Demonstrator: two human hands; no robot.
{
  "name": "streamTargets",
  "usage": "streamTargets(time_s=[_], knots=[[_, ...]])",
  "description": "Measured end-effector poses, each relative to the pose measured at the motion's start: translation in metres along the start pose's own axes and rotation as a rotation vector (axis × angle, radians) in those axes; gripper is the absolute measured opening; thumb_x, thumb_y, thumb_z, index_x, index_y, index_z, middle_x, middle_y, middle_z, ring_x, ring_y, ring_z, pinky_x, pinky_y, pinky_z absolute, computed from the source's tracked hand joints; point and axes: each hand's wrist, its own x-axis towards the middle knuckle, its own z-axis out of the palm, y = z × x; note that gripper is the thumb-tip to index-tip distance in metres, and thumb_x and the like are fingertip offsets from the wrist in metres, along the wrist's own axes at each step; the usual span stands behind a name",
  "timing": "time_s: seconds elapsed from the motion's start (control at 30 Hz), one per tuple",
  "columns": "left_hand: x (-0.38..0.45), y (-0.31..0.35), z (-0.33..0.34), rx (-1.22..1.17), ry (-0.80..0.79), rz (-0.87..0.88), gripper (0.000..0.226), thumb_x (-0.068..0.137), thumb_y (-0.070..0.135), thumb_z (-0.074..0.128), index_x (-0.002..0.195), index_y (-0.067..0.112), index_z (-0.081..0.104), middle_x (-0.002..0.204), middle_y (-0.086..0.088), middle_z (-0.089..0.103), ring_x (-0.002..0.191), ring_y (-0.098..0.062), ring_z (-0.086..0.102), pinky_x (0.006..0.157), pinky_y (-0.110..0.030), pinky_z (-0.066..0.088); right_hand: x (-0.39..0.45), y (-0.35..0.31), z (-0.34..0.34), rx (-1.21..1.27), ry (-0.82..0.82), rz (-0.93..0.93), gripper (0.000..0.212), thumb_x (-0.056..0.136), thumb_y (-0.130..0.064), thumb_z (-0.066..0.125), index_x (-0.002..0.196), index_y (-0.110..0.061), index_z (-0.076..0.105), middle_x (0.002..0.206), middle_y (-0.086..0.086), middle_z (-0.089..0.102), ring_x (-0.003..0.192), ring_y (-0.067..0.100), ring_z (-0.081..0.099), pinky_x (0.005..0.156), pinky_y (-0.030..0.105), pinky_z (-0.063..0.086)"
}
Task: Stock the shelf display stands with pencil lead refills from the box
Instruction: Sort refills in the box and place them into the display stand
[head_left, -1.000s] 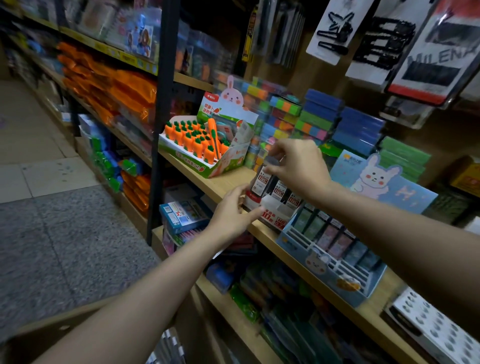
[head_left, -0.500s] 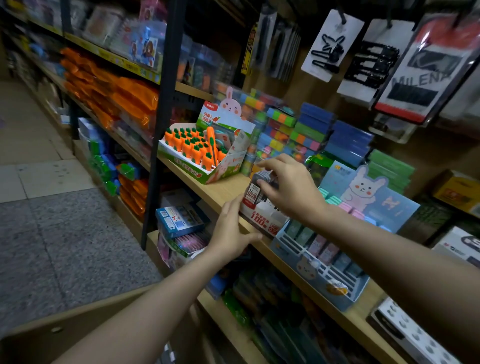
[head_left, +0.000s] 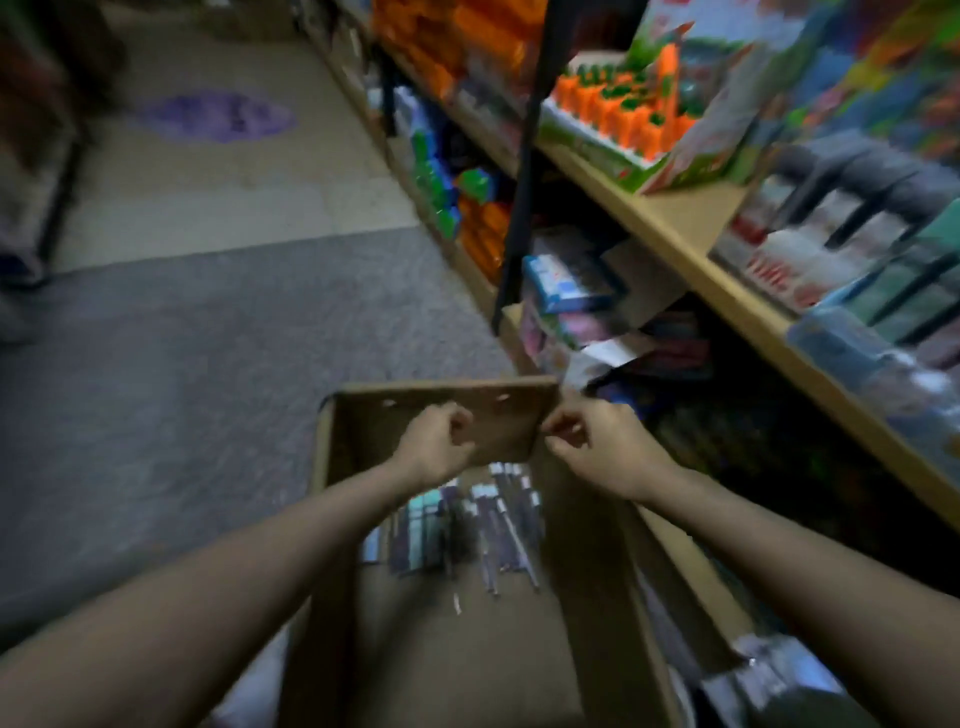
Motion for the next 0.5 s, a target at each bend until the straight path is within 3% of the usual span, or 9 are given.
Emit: streamTargets(time_s=[0.13, 0.23, 0.3, 0.37, 0.5], knots=[[-0.027, -0.057, 0.045, -0.093, 0.033, -0.278, 0.043, 0.088, 0.012, 0.065, 0.129, 0.001, 0.054, 0.131, -0.021, 0.055, 0.121, -0.032, 0.052, 0.100, -0.033, 0.041, 0.010, 0.014, 0.079, 0.119, -0.164, 0.090, 0.022, 0.087, -0.013, 0.065, 0.108, -0.012, 0.072, 0.105, 0.005, 0.073, 0.100, 0.017, 0.066, 0.072, 0.012, 0.036], [-0.043, -0.077, 0.079, -0.104, 0.033, -0.485, 0.055, 0.095, 0.017, 0.057, 0.145, 0.009, 0.037, 0.152, -0.016, 0.034, 0.135, -0.032, 0.039, 0.111, -0.035, 0.032, 0.017, 0.023, 0.129, 0.163, -0.288, 0.190, 0.034, 0.090, -0.014, 0.064, 0.124, -0.013, 0.064, 0.119, 0.005, 0.068, 0.111, 0.018, 0.062, 0.085, 0.015, 0.042], [-0.048, -0.089, 0.097, -0.017, 0.025, -0.516, 0.063, 0.098, 0.024, 0.052, 0.153, 0.017, 0.022, 0.161, -0.010, 0.013, 0.145, -0.029, 0.019, 0.117, -0.033, 0.019, 0.024, 0.030, 0.156, 0.142, -0.348, 0.207, 0.044, 0.091, -0.016, 0.065, 0.134, -0.014, 0.057, 0.123, 0.006, 0.065, 0.114, 0.019, 0.060, 0.093, 0.019, 0.042], [-0.047, -0.098, 0.108, 0.076, 0.052, -0.501, 0.069, 0.098, 0.027, 0.049, 0.155, 0.022, 0.011, 0.163, -0.004, -0.002, 0.148, -0.027, 0.006, 0.117, -0.032, 0.016, 0.034, 0.036, 0.176, 0.125, -0.400, 0.217, 0.054, 0.091, -0.017, 0.065, 0.142, -0.015, 0.047, 0.127, 0.008, 0.061, 0.116, 0.020, 0.058, 0.100, 0.025, 0.044], [-0.034, -0.109, 0.122, 0.101, 0.106, -0.635, 0.068, 0.099, 0.030, 0.046, 0.155, 0.020, 0.008, 0.162, -0.009, -0.002, 0.148, -0.028, 0.002, 0.118, -0.035, 0.015, 0.057, 0.038, 0.209, 0.056, -0.426, 0.211, 0.063, 0.091, -0.016, 0.065, 0.148, -0.018, 0.037, 0.144, 0.013, 0.045, 0.130, 0.029, 0.047, 0.109, 0.033, 0.039]])
